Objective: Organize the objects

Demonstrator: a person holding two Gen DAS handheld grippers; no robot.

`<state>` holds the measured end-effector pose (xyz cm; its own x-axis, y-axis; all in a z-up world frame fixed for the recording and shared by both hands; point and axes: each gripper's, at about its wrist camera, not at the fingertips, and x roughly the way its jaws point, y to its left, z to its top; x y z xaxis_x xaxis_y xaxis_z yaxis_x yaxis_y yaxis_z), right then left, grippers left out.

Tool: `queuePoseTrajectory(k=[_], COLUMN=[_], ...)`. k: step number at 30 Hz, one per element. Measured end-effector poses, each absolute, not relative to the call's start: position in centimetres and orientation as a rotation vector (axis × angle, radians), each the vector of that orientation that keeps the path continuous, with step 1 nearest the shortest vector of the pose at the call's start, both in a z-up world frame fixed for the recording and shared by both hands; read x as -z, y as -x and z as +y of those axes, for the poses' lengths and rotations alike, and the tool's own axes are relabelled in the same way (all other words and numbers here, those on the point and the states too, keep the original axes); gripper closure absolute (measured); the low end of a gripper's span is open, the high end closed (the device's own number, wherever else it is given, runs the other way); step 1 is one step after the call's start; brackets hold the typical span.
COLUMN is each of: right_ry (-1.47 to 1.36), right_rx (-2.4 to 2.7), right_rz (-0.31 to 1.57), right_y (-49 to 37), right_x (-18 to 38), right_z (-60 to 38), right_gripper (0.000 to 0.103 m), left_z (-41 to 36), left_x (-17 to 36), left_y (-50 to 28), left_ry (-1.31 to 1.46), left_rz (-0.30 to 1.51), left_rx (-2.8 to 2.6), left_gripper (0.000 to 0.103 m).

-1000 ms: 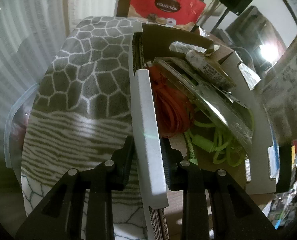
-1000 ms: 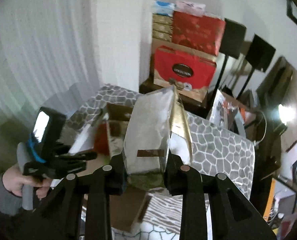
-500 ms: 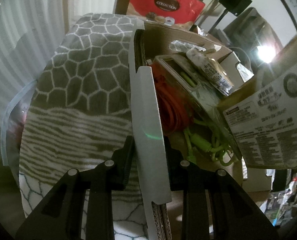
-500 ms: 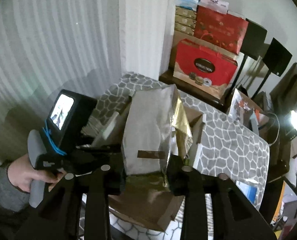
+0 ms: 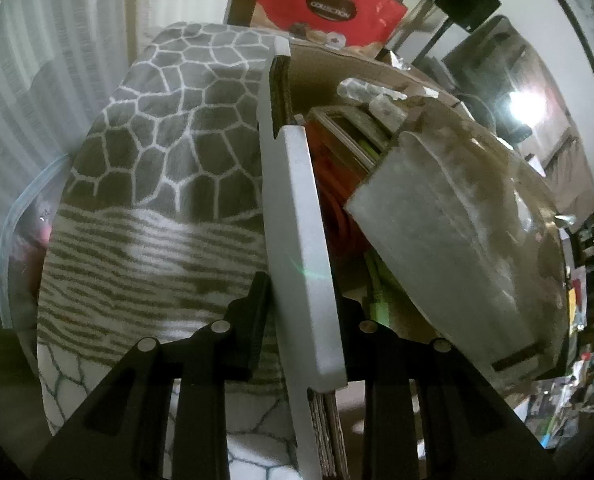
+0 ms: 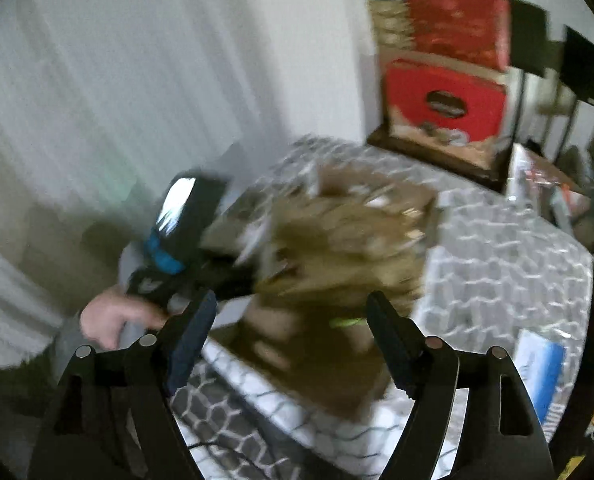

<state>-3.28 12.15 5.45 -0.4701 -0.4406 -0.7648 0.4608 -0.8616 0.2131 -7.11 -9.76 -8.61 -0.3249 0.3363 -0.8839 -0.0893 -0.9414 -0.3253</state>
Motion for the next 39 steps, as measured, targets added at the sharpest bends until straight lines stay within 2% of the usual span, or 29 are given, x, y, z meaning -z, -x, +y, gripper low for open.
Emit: queuePoseTrajectory(k=[6,12,18,20,21,30,39], right_ry=[-1.207,-1.328,-1.388,-1.405,-1.403,-1.399,-1.365], right_rx=[2.439,2.348,2.228,2.167,2.157,2.24,2.317], right_rz=[0.13,0.183,0.198,0.182,0.191,0.212,0.279], right_y=[9.3,15.7,18.1,17.3,16.8,9.6,7.5], right_x=[-5.4,-0.6,3.1,3.8,3.8,2.5,3.2], right_z=[12.8,9.9,7.8,7.9,7.8,9.6,8.8], right_gripper=[0.024,0.024,0.026,0.036,0.037,0.037,0.037], left_z=[-9.8,-10.2,-11.0,-11.2,-11.2,-11.1,-10.0], left_x=[7.6,6.4,6.0,6.0,6.0,5.8,5.3], left_y=[6.0,5.2,4.9,4.8,4.8,4.4,4.4], left_ry=[1.625,1.59,1.583,1.579,1.577,1.565,1.56], left_rz=[-0.3,-0.306,-0.324,-0.343,-0.348,-0.359,-0.287], left_rx=[-2.339,-2.341,-2.336,-2.327,-2.324,-2.32,-2.366], left_gripper=[0.08,0.08,0.08,0.08,0.08,0.08,0.077])
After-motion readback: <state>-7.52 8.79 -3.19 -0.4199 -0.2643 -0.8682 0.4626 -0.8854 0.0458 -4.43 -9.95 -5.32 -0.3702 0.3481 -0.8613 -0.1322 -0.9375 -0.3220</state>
